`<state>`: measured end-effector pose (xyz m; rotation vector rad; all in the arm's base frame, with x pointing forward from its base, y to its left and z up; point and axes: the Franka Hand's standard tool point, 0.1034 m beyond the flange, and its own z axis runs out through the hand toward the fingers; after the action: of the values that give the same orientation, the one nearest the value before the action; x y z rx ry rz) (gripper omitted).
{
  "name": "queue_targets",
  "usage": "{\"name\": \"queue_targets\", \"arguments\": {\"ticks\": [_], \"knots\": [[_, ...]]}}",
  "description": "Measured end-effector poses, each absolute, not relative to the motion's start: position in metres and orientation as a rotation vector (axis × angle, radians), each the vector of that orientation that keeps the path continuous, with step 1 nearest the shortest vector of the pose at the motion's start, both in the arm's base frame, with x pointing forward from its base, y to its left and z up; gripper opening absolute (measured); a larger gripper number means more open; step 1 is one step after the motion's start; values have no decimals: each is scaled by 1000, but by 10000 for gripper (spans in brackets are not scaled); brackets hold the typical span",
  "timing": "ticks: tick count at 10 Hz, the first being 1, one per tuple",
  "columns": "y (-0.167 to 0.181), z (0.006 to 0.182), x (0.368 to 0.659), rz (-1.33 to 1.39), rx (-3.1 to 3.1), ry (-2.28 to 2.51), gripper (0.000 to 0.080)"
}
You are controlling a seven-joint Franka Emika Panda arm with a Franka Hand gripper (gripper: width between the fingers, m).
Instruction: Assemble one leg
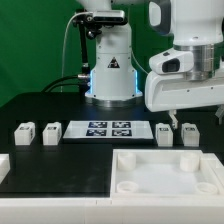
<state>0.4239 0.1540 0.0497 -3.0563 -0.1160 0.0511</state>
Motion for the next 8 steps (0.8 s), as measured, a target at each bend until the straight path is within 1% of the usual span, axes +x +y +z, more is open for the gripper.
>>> {"name": "queue_targets", "arguments": {"ticks": [1, 2, 4, 5, 6, 7, 8], "knots": [[150, 50, 414, 285, -3065, -137, 649], [152, 52, 417, 456, -3055, -130, 649], [150, 53, 413, 802, -3004, -117, 649], [151, 51, 417, 940, -2970, -112, 649], [154, 48, 420, 1021, -2944, -116, 649], [153, 48, 416, 1128, -2910, -122, 649], [154, 45, 419, 1140, -2903, -122, 649]]}}
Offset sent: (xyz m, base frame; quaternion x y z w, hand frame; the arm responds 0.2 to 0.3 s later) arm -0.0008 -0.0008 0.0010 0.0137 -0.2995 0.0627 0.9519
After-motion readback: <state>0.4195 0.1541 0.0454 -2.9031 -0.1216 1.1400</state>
